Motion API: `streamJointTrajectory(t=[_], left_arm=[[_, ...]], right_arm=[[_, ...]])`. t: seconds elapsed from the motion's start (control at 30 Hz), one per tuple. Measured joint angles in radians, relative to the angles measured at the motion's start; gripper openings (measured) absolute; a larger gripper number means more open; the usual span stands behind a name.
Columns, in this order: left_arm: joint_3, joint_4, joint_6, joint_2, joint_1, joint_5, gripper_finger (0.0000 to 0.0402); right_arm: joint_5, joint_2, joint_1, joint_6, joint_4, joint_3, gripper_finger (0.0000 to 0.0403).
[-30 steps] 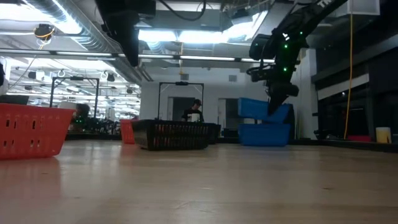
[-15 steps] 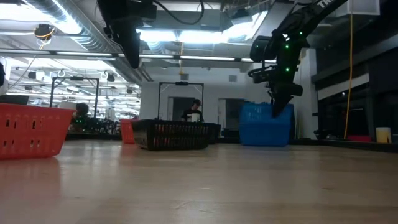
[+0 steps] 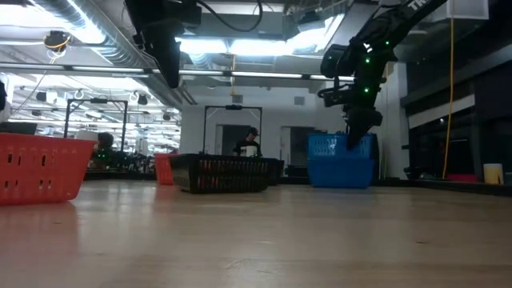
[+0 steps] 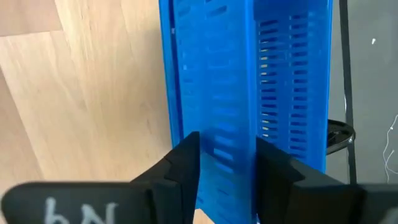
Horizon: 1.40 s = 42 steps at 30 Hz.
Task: Stack baskets by color
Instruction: Stack the blue basket on top of the other blue baskets, then stack the orange basket on top of the other orange baskets
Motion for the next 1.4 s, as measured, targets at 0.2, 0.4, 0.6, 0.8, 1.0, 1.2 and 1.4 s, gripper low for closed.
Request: streamJointTrajectory(t=[0.2,0.4,0.6,0.8,1.0,1.2,1.4], left_arm=[[0.000,0.000,-0.018,0.000,-0.001,0.000,0.0055],[0.000,0.000,-0.018,0.000,-0.001,0.000,0.0055],[0.000,0.000,-0.018,0.000,-0.001,0.000,0.0055],[0.000,0.000,-0.018,0.000,-0.001,0.000,0.0055],[0.000,0.000,-0.018,0.000,-0.001,0.000,0.0055],[0.000,0.000,-0.018,0.000,-0.001,0.000,0.0055],[0.000,0.004,-0.019,0.000,-0.001,0.000,0.0055]], right_arm=[[0.015,0.000,0.001,0.003,0.007,0.000,0.0116],[0.017,0.000,0.017,0.003,0.012,0.000,0.0116],[0.071,0.000,0.035,0.002,0.059,-0.023,0.0116],[0.114,0.000,0.050,0.003,0.087,-0.088,0.0116],[0.157,-0.005,0.071,0.001,0.093,-0.087,0.0116],[0.158,-0.035,0.105,0.018,0.039,-0.050,0.0116],[0.142,-0.068,0.148,0.158,-0.121,-0.018,0.0116]])
